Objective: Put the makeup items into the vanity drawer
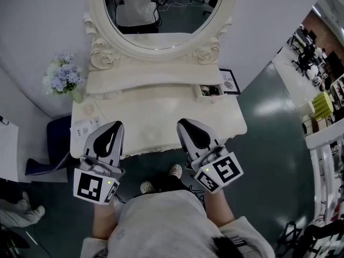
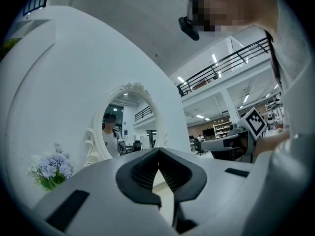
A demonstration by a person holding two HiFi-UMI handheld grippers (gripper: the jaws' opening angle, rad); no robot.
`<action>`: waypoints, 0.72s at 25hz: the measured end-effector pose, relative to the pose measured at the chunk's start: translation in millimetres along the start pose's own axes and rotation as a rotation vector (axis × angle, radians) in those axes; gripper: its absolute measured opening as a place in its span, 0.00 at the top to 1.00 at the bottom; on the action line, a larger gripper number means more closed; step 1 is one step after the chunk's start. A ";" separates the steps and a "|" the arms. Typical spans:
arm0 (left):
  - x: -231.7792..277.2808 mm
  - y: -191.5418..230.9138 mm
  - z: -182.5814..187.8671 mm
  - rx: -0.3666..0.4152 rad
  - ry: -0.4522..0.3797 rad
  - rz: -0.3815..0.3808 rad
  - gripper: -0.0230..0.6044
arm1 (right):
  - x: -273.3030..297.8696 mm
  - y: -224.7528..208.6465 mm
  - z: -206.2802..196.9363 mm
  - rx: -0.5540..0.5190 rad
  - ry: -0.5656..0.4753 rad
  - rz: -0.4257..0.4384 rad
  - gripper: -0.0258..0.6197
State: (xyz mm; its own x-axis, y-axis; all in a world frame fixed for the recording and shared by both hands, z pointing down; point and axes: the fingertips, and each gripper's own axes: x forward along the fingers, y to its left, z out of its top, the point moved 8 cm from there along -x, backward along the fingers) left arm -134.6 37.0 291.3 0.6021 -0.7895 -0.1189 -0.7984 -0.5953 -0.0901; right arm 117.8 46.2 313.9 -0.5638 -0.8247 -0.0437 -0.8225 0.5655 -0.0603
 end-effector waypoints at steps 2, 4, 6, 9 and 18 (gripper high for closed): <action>-3.2 -0.5 0.9 0.000 -0.004 -0.001 0.94 | -1.1 3.5 0.2 -0.008 -0.001 -0.002 0.91; -6.5 -0.6 1.6 0.002 -0.007 0.000 0.94 | -1.4 6.7 0.2 -0.012 -0.002 -0.001 0.91; -9.4 -0.2 2.2 0.003 -0.008 0.002 0.94 | -1.0 9.6 0.0 -0.013 -0.002 0.004 0.91; -13.0 0.0 3.4 0.005 -0.009 0.006 0.94 | -1.0 13.0 -0.4 -0.019 -0.001 0.011 0.91; -18.3 -0.5 6.3 0.012 -0.019 0.011 0.94 | -1.6 17.9 0.6 -0.019 -0.009 0.023 0.91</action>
State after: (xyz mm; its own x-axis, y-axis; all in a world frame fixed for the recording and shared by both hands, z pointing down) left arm -145.2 52.7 287.3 0.5934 -0.7929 -0.1388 -0.8049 -0.5848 -0.1006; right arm 104.0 57.7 312.3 -0.5817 -0.8116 -0.0539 -0.8109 0.5839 -0.0398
